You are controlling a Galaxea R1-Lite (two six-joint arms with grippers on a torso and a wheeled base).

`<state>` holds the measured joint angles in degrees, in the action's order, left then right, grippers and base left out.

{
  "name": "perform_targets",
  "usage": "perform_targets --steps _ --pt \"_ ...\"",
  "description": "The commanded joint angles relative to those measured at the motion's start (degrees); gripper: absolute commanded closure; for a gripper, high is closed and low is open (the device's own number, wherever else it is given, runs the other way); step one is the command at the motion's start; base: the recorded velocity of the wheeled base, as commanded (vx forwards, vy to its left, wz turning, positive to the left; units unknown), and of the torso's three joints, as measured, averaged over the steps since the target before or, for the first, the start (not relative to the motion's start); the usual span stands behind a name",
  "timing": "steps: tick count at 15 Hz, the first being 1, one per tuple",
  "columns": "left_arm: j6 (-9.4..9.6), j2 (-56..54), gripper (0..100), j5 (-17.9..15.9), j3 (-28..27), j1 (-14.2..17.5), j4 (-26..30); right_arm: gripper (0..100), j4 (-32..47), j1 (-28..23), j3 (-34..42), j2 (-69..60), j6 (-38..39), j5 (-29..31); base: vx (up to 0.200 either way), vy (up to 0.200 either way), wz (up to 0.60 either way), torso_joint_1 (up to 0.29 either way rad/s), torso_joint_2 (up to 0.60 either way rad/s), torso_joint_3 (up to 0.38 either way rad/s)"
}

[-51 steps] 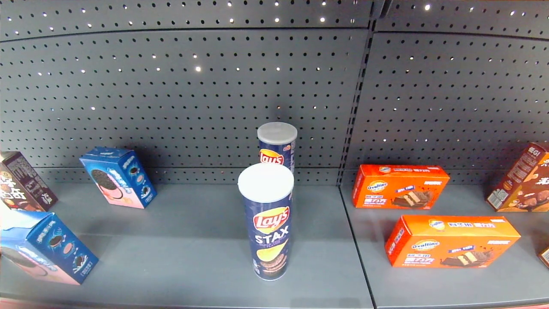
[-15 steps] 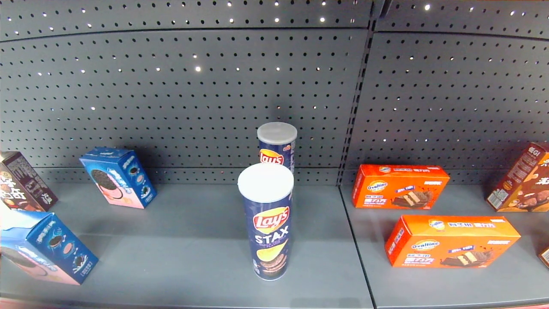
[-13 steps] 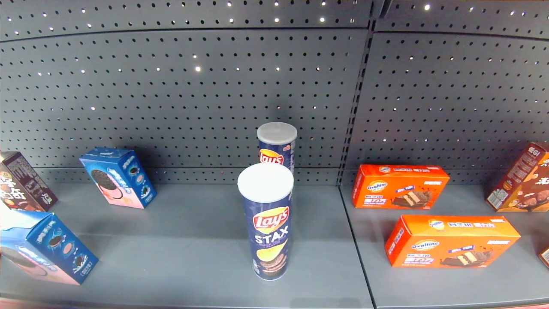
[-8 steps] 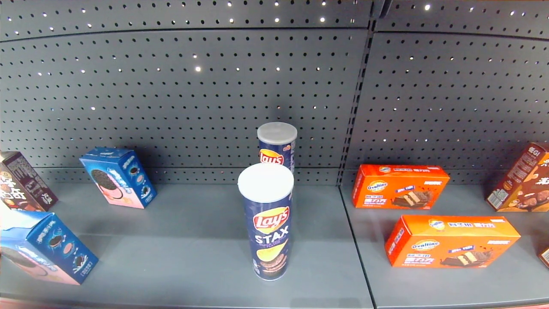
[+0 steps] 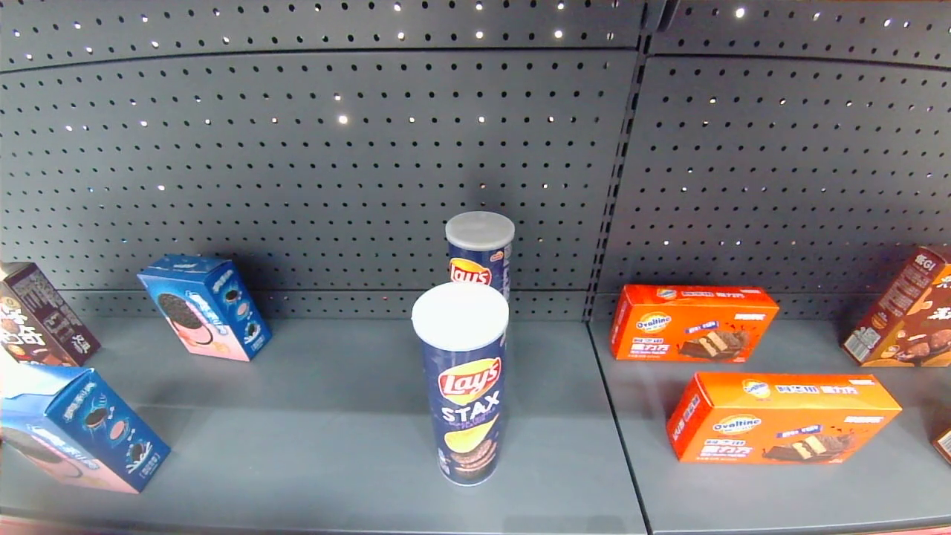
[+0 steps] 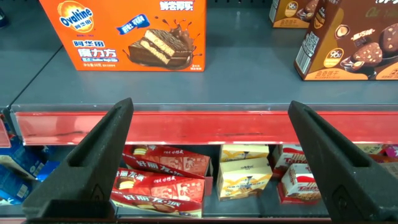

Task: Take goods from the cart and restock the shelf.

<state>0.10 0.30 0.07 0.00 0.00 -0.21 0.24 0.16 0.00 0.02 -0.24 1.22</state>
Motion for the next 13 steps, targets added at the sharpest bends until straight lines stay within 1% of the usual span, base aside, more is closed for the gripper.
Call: perform_targets --steps 1,13 --pt "-0.01 0.1 0 0.0 0.0 0.0 -0.1 0 0.0 0.0 0.0 0.0 0.0 0.0 0.0 0.0 0.0 0.0 0.0 0.0" --pt "-0.01 0.1 0 0.0 0.0 0.0 -0.1 0 0.0 0.0 0.0 0.0 -0.1 0.0 0.0 0.0 0.0 0.0 0.0 0.0"
